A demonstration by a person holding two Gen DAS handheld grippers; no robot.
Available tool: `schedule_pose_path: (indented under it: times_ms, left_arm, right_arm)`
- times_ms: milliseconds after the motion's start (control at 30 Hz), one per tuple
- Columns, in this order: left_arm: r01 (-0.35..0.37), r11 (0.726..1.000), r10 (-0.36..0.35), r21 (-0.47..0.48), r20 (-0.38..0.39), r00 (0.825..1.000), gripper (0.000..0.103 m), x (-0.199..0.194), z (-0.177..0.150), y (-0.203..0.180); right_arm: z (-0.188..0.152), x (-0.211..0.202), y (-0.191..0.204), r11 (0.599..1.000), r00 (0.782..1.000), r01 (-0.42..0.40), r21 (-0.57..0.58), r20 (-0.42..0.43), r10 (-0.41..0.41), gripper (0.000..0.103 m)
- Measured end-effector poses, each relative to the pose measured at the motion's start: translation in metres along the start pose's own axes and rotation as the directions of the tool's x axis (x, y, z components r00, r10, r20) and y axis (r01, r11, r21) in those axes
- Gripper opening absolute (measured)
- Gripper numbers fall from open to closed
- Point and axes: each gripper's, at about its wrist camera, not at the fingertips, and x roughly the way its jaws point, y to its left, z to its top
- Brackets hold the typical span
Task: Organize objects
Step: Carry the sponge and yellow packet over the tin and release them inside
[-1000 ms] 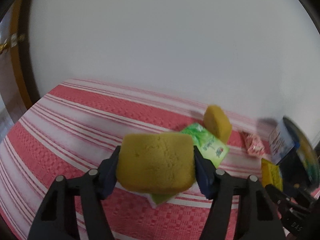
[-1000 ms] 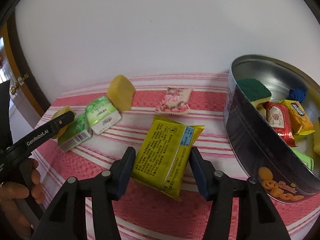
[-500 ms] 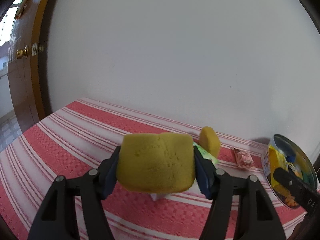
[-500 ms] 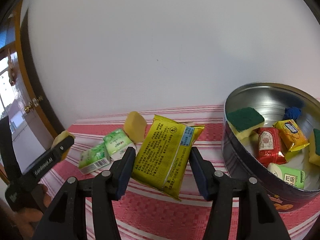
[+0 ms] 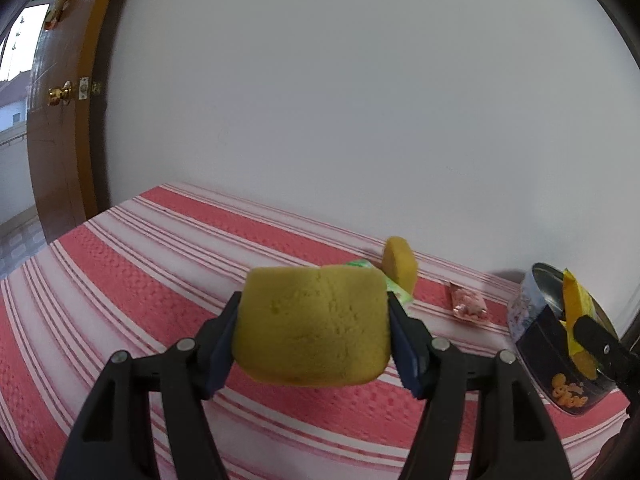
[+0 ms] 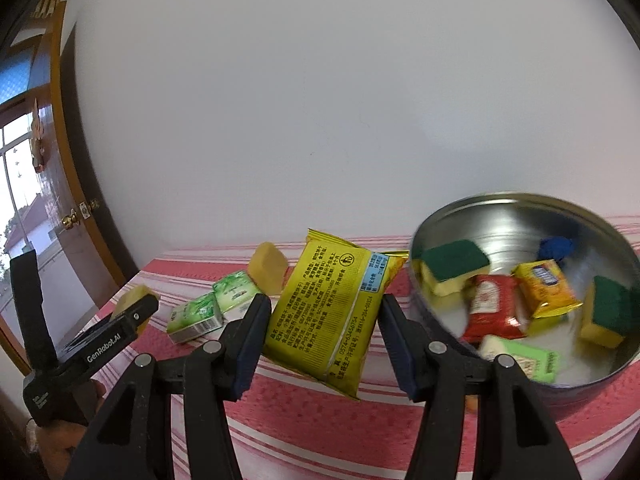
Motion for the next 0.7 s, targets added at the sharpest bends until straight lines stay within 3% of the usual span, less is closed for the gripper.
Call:
schedule_pose_path:
  times_ms: [267, 700]
  left_arm:
    - [0.094, 0.994, -0.093, 0.051, -0.015, 0.996, 0.067, -0.012, -0.01, -0.057]
    - [0.234, 0.961, -0.234, 0.146, -0.018, 0.972, 0.067, -0.021, -0.013, -0.157]
  right_arm:
    - [0.009, -0.031, -0.046, 0.999, 0.998, 0.049, 0.008, 0.038, -0.049, 0.058]
    - [0.022, -0.05, -0.125, 0.99, 0.989, 0.133, 0.05, 0.065, -0.136, 0.058]
